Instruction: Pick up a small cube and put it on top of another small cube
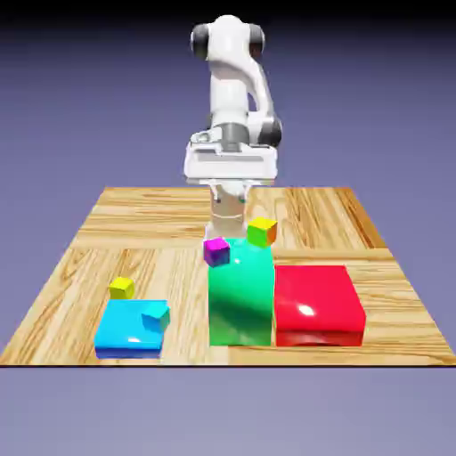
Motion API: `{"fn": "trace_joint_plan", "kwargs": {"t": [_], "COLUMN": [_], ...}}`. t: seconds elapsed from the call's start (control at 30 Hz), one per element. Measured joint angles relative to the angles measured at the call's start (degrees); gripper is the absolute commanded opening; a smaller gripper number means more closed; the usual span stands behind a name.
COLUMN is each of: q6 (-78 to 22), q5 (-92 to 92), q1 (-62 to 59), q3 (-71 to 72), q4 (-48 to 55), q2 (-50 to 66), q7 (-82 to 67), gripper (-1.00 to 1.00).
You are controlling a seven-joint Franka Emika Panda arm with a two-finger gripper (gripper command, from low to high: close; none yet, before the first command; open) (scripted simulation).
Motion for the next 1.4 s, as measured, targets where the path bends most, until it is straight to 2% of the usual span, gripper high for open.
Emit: {"fn": "trace_joint_plan", "kwargs": {"t": [0.63, 0.7, 0.9, 0.93, 1.0, 1.2, 1.4], "q6": [-18.12, -18.15, -8.21, -8.02, -8.04, -18.0, -32.86], "q5": [5.93, 5.94, 17.63, 17.85, 17.84, 6.17, -1.93], "q1": [-14.37, -14.41, -24.26, -24.44, -24.45, -14.6, -9.59], "q3": [-28.06, -28.11, -15.8, -15.57, -15.57, -27.87, -17.06], "q4": [9.81, 9.83, 11.94, 11.98, 11.98, 9.87, 13.26], "q2": [39.44, 39.52, 51.96, 52.19, 52.19, 39.75, 31.23], "q7": [-28.41, -28.46, -36.98, -37.14, -37.13, -28.63, -27.46], "gripper": [0.0, 0.0, 0.0, -1.0, -1.0, -1.0, -1.0]}}
